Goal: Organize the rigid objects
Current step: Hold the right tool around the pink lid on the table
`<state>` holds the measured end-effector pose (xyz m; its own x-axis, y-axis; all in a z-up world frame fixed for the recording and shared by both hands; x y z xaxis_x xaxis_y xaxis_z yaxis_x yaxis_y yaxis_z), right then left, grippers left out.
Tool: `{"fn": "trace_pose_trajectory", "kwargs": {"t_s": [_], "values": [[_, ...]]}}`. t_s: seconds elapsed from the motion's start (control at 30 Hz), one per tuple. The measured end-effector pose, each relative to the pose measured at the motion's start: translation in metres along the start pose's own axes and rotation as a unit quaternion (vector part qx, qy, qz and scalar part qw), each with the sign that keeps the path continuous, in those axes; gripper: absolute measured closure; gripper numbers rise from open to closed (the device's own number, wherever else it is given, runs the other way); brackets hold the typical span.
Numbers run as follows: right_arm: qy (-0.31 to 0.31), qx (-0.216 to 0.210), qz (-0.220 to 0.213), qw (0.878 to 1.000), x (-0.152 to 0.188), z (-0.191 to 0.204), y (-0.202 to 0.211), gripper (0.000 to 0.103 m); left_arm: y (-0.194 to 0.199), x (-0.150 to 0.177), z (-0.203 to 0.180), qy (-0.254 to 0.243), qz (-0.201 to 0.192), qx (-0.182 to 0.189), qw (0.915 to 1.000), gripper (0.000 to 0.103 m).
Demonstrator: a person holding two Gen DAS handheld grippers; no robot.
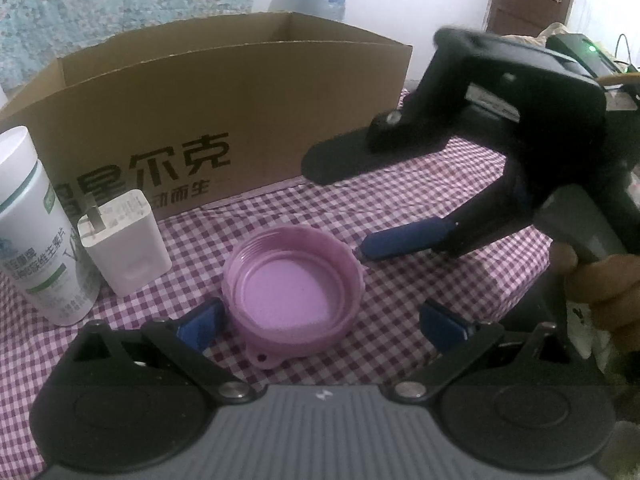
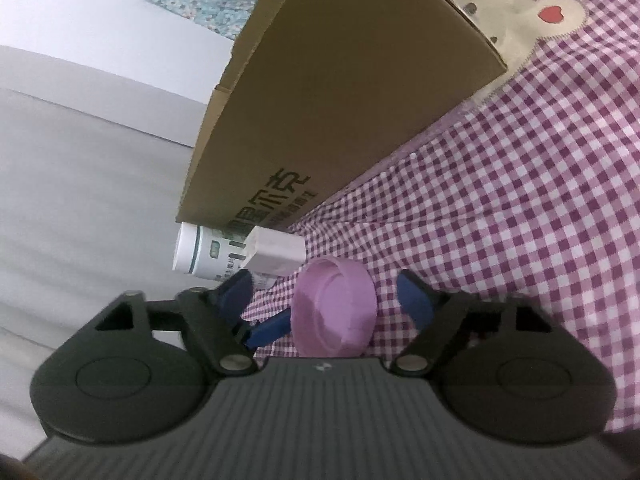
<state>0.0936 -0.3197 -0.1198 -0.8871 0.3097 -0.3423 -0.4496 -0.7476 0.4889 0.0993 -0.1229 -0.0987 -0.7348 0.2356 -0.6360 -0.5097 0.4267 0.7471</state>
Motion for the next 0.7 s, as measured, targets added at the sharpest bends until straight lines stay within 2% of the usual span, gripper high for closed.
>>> {"fn": "trace_pose_trajectory", "kwargs": {"t_s": [0.13, 0.43, 0.7], "values": [[0.006, -0.014, 0.003, 1.000, 0.0001, 0.0095, -0.0078, 0.001, 0.0030, -0.0001, 0.0031, 0.012, -0.003, 0.014, 0.9998, 0.000], [0.006, -0.006, 0.003, 1.000, -0.0018, 0.0097, -0.0087, 0.001, 0.0057, 0.0015, 0.0049, 0.023, -0.010, 0.023, 0.9994, 0.000], [-0.004, -0.012, -0.023, 1.000, -0.0026, 0.0063, -0.0029, 0.001, 0.0087, 0.0014, 0.0053, 0.030, -0.013, 0.028, 0.9991, 0.000]]}}
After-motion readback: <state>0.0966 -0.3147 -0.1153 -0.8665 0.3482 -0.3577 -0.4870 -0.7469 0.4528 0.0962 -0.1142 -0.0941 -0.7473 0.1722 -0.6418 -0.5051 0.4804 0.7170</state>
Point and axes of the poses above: each gripper's, at about its wrist camera, not at the fingertips, and y roughly against the way its jaws point, z to its left, x to its underside, the point moved 8 cm from there along -y, roughly the way its jaws point, and after that the axes turned 7 degrees about y, right-handed, at the moved point
